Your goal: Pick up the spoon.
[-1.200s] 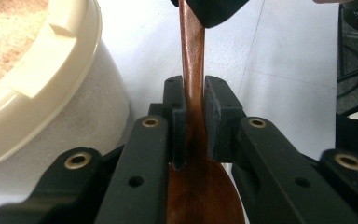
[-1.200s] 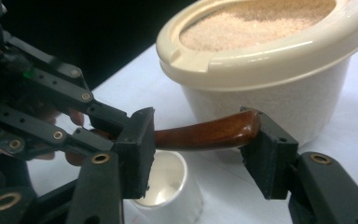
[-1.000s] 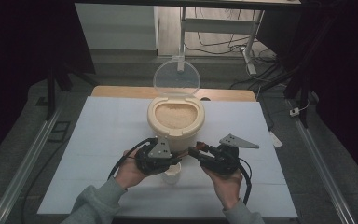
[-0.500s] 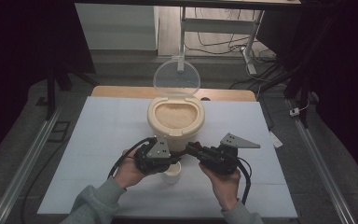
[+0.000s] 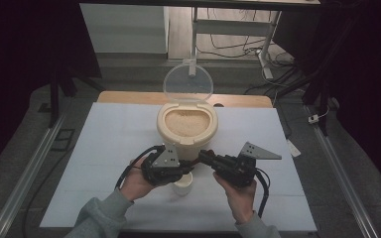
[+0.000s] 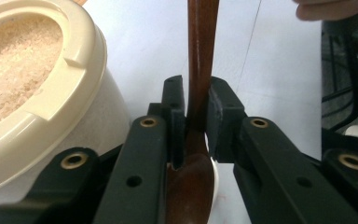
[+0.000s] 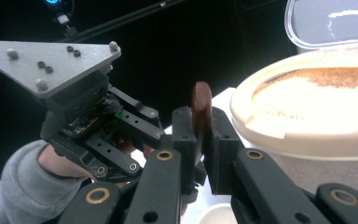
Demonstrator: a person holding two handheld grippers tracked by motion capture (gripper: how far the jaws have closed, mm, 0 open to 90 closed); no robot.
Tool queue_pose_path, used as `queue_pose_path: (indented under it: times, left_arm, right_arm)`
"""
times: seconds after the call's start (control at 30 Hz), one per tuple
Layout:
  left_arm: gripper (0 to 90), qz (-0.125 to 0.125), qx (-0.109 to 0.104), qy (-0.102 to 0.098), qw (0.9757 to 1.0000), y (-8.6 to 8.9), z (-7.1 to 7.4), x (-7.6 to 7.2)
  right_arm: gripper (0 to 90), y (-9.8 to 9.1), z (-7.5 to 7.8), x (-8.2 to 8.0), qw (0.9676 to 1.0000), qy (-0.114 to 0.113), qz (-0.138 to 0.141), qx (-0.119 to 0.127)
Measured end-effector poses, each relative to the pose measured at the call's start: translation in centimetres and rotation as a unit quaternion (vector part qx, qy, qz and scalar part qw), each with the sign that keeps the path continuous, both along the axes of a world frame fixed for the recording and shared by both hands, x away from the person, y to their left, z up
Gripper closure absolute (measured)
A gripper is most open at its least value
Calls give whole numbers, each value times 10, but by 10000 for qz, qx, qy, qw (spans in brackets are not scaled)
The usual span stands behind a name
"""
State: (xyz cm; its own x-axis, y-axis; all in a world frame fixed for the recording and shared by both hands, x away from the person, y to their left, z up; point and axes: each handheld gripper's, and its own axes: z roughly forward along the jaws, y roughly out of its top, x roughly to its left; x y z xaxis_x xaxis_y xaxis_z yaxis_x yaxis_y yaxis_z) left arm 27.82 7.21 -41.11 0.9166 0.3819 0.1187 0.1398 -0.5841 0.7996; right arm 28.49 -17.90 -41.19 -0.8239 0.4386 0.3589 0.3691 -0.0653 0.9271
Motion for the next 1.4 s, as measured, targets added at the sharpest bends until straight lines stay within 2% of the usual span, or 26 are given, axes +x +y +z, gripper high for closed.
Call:
queue_pose_path:
  times: [0.1, 0.13, 0.3, 0.37, 0.4, 0.47, 0.53, 0.63, 0.67, 0.7, 0.73, 0.77, 0.9, 0.93, 0.97, 1.0, 1.03, 1.07, 1.1, 1.13, 1.17, 1.2, 1.23, 1.27, 1.3, 1.4]
  left_arm:
    - [680, 10, -50, 39, 10000, 1, 0, 0]
    - [680, 13, -72, 52, 10000, 1, 0, 0]
    - [437, 169, -191, 6, 9997, 2, -1, -1]
    - [362, 283, -371, -11, 9989, 6, 0, -5]
    - [333, 283, -371, -11, 9989, 6, 0, -5]
    - [302, 370, -540, 25, 9978, 14, 1, -9]
    - [282, 445, -608, 68, 9971, 20, 0, -12]
    - [270, 542, -615, 100, 9966, 29, -3, -15]
    - [266, 661, -606, 141, 9959, 40, -8, -18]
    - [264, 661, -606, 141, 9959, 40, -8, -18]
    - [263, 804, -603, 182, 9948, 51, -13, -20]
    - [262, 804, -603, 182, 9948, 51, -13, -20]
    - [257, 1135, -613, 273, 9913, 74, -23, -22]
    - [256, 1232, -608, 285, 9901, 79, -26, -23]
    - [256, 1399, -597, 322, 9878, 91, -33, -25]
    - [254, 1399, -597, 322, 9878, 91, -33, -25]
    - [253, 1473, -590, 346, 9867, 98, -37, -27]
    - [252, 1650, -597, 397, 9837, 111, -45, -30]
    - [251, 1650, -597, 397, 9837, 111, -45, -30]
    - [250, 1719, -614, 444, 9822, 117, -49, -32]
    - [248, 1860, -634, 528, 9791, 129, -57, -35]
    - [247, 1860, -634, 528, 9791, 129, -57, -35]
    - [247, 1975, -633, 588, 9765, 140, -64, -37]
    - [245, 2019, -631, 626, 9754, 145, -67, -38]
    - [241, 2019, -631, 626, 9754, 145, -67, -38]
    - [233, 2159, -704, 783, 9707, 158, -76, -39]
  right_arm:
    - [831, -2, 1, 0, 10000, -28, -4, 50]
    - [831, -3, 1, 0, 10000, -41, -21, 64]
    - [831, -8, 3, 0, 9997, -128, -42, 181]
    - [831, -9, 4, 0, 9997, -182, -60, 170]
    - [831, -10, 5, -1, 9996, -197, -63, 174]
    - [831, -11, 6, 0, 9996, -226, -55, 174]
    - [831, -12, 6, 0, 9995, -243, -70, 171]
    - [831, -16, 7, 1, 9994, -273, -103, 175]
    - [831, -18, 8, 1, 9994, -278, -114, 193]
    - [831, -18, 8, 1, 9994, -278, -114, 193]
    - [831, -21, 9, 1, 9992, -308, -140, 206]
    - [831, -21, 9, 1, 9992, -308, -140, 206]
    - [831, -28, 13, 2, 9987, -390, -193, 253]
    - [831, -29, 14, 1, 9986, -414, -192, 258]
    - [831, -30, 14, 1, 9985, -427, -196, 271]
    - [831, -31, 15, 1, 9984, -449, -206, 285]
    - [831, -32, 16, 1, 9983, -462, -208, 295]
    - [831, -33, 17, 1, 9982, -482, -213, 302]
    - [831, -33, 17, 1, 9982, -482, -213, 302]
    - [831, -35, 19, 2, 9979, -515, -226, 332]
    - [831, -37, 20, 2, 9977, -532, -230, 350]
    - [831, -37, 20, 2, 9977, -532, -230, 350]
    - [831, -39, 22, 1, 9972, -596, -249, 370]
    - [831, -40, 23, 1, 9971, -609, -258, 369]
    - [831, -41, 25, 1, 9968, -644, -279, 372]
    - [831, -46, 28, 1, 9962, -691, -333, 412]
